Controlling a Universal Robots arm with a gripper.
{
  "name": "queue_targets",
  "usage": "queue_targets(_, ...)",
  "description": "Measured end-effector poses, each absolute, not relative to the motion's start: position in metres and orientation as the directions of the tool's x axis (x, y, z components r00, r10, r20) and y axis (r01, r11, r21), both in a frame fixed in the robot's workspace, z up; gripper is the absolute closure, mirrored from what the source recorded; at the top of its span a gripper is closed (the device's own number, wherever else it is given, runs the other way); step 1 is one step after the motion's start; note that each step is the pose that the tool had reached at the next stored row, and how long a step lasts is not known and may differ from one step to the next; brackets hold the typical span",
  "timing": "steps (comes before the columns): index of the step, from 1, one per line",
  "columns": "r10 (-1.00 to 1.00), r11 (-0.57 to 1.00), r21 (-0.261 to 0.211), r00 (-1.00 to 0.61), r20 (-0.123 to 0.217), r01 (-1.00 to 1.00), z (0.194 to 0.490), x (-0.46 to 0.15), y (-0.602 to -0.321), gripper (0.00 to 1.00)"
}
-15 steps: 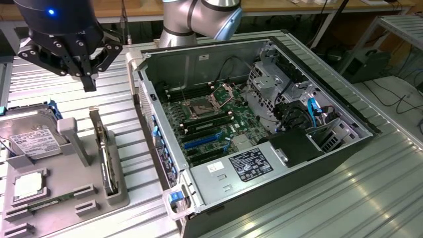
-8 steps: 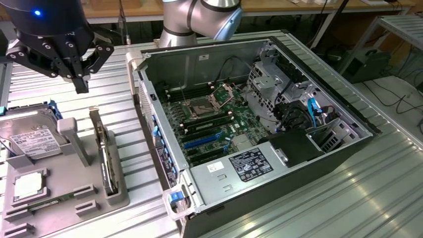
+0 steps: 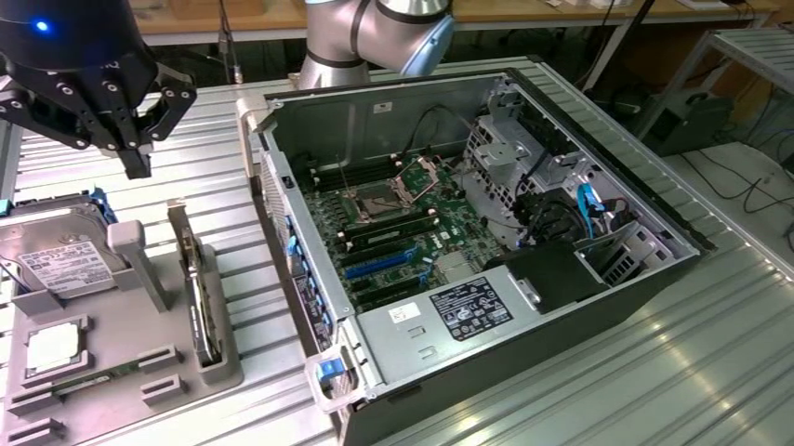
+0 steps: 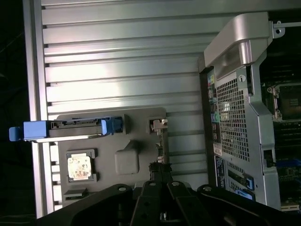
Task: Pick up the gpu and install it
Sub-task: 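Reach for the gpu, then pick up the gpu and move the gpu toward the slot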
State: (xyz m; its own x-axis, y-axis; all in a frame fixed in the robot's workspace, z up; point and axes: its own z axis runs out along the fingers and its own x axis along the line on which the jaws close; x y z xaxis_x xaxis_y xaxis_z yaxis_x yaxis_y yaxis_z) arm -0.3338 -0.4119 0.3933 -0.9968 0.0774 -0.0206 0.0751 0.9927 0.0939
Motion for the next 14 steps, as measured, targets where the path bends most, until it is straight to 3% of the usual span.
queue_targets(14,0.077,0.993,0.094,-0.997,-0.021,0.075,0.3933,-0.3344,-0.4120,0.89)
